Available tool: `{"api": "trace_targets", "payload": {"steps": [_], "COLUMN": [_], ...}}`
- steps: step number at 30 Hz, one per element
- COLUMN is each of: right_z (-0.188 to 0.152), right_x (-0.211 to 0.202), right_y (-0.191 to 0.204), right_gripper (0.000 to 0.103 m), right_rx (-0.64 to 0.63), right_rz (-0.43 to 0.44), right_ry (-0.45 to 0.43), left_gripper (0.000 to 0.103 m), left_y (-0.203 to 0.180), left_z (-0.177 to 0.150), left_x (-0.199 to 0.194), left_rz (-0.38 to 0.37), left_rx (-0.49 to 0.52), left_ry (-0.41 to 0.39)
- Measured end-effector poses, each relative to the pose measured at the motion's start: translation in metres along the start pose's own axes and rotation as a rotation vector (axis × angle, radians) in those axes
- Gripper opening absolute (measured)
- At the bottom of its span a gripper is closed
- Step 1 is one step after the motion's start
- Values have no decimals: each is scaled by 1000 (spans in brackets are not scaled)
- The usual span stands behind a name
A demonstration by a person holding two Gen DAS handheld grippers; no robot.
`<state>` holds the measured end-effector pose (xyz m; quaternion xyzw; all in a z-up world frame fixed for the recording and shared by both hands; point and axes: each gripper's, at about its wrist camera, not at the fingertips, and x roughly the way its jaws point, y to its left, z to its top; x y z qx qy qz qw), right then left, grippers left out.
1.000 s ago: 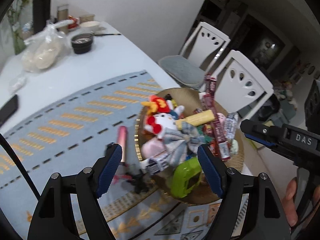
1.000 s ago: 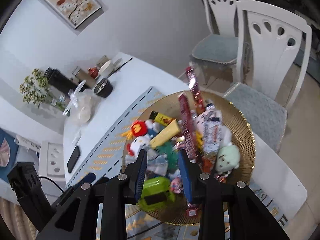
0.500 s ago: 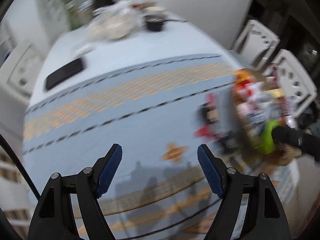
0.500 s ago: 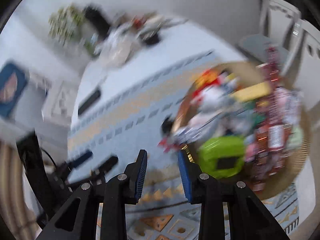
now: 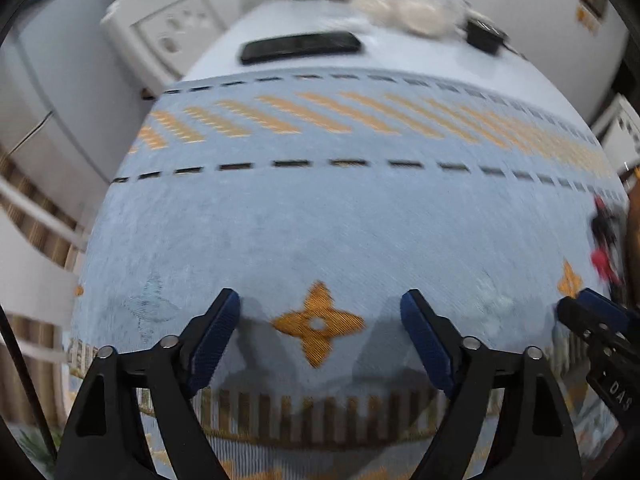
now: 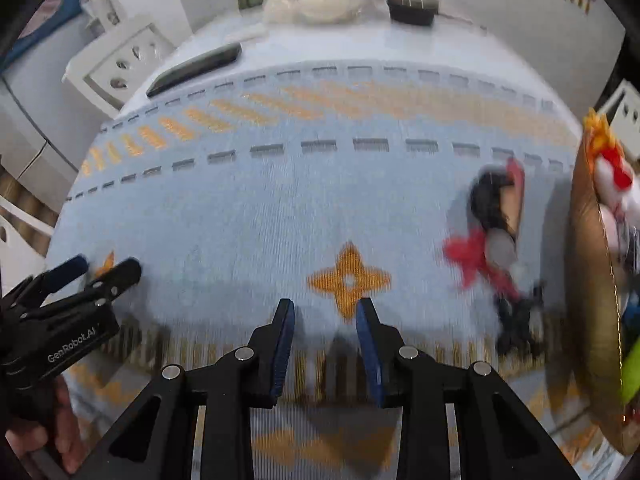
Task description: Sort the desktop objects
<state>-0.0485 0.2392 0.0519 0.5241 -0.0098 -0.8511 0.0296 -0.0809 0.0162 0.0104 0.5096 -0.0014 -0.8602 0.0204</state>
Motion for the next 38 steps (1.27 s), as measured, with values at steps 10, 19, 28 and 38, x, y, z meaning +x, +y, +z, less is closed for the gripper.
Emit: {"api": "trace_targets", "payload": {"steps": [10, 19, 28, 38], "right_z": [4, 1, -7, -7], "right_x": [21, 20, 19, 19], "right_y": [-23, -26, -20, -20], "right_gripper": [103, 103, 103, 103], "right_rx": [99, 94, 100, 100], "right_rz": [-111, -123, -130, -129], "right_ry": [-85, -144, -166, -166], "left_gripper": [103, 103, 103, 103], "left_y": [0, -2, -1, -1], "left_z": [-1, -1, -2, -2], "left_x": [7, 9, 8, 9], "left_rz": [19, 21, 20, 21], "left_rx": [-73, -81, -82, -82], "left_ry": [-112, -119, -120, -120]}}
